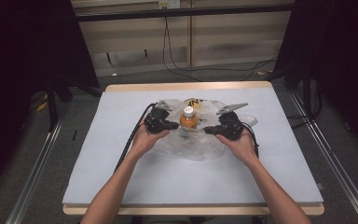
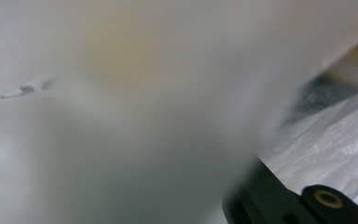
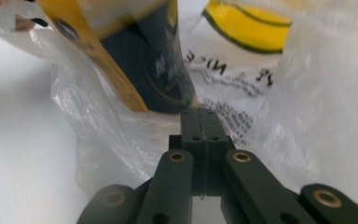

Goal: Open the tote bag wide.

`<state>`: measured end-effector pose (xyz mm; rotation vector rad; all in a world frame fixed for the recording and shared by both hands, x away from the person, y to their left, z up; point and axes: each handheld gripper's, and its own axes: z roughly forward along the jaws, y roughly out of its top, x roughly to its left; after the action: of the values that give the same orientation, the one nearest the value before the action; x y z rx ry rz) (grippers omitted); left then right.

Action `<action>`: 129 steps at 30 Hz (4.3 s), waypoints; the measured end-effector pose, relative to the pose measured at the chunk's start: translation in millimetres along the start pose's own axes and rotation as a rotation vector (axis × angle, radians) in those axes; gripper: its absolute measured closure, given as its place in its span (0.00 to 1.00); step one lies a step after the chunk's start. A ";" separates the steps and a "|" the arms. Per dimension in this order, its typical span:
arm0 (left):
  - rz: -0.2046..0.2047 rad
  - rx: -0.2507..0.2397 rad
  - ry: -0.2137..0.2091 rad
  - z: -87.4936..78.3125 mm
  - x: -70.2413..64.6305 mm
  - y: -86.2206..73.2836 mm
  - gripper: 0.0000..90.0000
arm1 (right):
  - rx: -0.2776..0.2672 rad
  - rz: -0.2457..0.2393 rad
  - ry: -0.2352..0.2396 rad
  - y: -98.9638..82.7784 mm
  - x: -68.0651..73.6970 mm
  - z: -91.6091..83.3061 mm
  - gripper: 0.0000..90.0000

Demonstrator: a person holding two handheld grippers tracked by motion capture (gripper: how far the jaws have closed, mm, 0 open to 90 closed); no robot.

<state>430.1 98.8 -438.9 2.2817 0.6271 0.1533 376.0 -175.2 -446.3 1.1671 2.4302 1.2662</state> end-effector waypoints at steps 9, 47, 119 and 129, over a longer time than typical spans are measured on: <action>0.035 0.111 -0.005 11.6 6.3 -20.2 1.00 | 0.125 -0.019 0.002 -12.2 -8.3 16.2 1.00; 0.064 0.181 0.019 -16.8 -2.3 -56.5 1.00 | 0.262 -0.007 0.056 -51.2 -15.7 -24.5 1.00; 0.035 0.175 0.002 -42.7 22.7 -67.5 1.00 | 0.381 -0.040 -0.069 -13.6 -54.3 -16.6 1.00; 0.032 0.038 -0.010 -64.3 -1.3 -56.4 1.00 | 0.258 -0.033 -0.011 3.4 -38.7 -26.3 1.00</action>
<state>388.2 173.1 -432.6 2.3283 0.5932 0.1459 392.1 -217.9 -434.9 1.1828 2.6528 0.9556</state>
